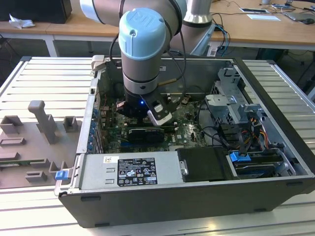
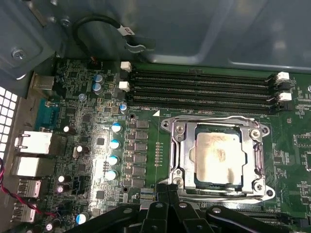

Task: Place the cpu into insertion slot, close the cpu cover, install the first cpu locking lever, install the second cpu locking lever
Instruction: 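Install the second cpu locking lever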

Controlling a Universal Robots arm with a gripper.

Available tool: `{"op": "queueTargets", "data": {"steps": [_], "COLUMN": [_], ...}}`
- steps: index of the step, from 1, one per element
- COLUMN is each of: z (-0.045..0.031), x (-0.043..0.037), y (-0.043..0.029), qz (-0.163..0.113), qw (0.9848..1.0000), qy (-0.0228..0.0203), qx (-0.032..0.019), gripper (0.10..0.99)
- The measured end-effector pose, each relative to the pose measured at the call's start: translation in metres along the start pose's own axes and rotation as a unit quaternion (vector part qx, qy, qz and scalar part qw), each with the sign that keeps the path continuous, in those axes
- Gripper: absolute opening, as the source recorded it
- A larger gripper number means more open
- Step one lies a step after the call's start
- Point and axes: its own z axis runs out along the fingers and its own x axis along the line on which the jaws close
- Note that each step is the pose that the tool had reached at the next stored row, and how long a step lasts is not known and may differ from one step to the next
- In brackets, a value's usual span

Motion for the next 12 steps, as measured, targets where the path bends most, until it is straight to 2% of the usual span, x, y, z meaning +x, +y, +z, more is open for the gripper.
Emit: {"op": "queueTargets", "data": {"steps": [8,12], "z": [0.0037,-0.0027], "x": [0.0003,0.0007], "y": [-0.001,0.0007], "qz": [0.0,0.0], "qw": [1.0,1.0], "qy": [-0.0004,-0.0004], "qx": [-0.0058,-0.0063], "gripper": [0.106,0.106]}}
